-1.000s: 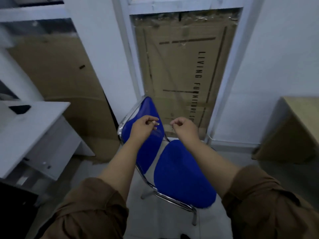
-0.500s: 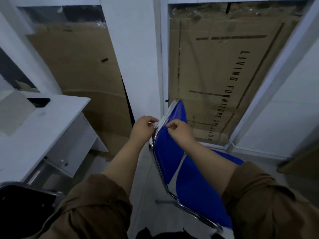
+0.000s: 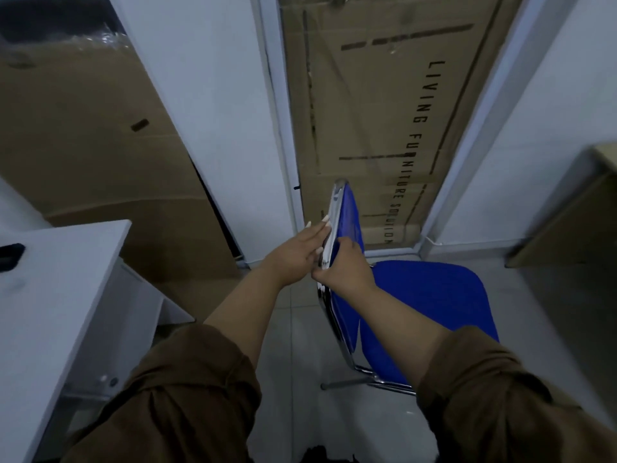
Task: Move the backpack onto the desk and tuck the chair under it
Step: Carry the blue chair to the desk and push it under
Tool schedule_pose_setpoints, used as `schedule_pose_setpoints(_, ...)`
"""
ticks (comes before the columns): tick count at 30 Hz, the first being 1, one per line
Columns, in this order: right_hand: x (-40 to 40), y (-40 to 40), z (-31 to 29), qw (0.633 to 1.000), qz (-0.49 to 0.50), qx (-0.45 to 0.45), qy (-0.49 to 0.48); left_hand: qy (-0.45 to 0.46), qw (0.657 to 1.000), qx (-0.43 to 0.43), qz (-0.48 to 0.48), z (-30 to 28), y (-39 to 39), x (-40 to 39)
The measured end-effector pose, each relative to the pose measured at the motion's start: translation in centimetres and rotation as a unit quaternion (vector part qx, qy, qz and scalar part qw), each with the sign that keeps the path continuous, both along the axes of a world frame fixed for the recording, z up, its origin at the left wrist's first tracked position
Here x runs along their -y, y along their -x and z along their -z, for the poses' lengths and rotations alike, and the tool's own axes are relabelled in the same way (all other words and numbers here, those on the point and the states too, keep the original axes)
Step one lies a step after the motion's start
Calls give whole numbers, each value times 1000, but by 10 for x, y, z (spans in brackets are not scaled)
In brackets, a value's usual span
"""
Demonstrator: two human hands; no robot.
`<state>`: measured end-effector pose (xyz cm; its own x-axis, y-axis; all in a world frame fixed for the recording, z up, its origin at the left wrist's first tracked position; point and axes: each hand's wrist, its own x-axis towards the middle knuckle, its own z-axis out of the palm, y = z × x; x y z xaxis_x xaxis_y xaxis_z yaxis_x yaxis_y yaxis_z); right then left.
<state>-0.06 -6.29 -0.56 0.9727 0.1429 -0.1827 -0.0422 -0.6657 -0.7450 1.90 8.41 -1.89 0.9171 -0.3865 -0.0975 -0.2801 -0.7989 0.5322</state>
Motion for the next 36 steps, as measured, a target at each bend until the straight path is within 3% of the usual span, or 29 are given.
schedule_pose_setpoints(7,22,5,2,1000,14,-11,8,8,997,-57,45,-4,-32,22)
schedule_pose_setpoints(11,53,8,-1,999,24,-24,16,-38,995,-71,66,-7,-50,54)
schedule_pose_setpoints(25,232,30,-3,988,124,-48,-79,20,995,-25,90,1,-54,235)
schedule_pose_setpoints(32,323,34,1,973,197,-30,-119,-16,993,-47,108,-5,-68,332)
schedule_pose_setpoints(36,369,33,7,971,218,-21,-92,-29,993,-47,102,-9,-72,383)
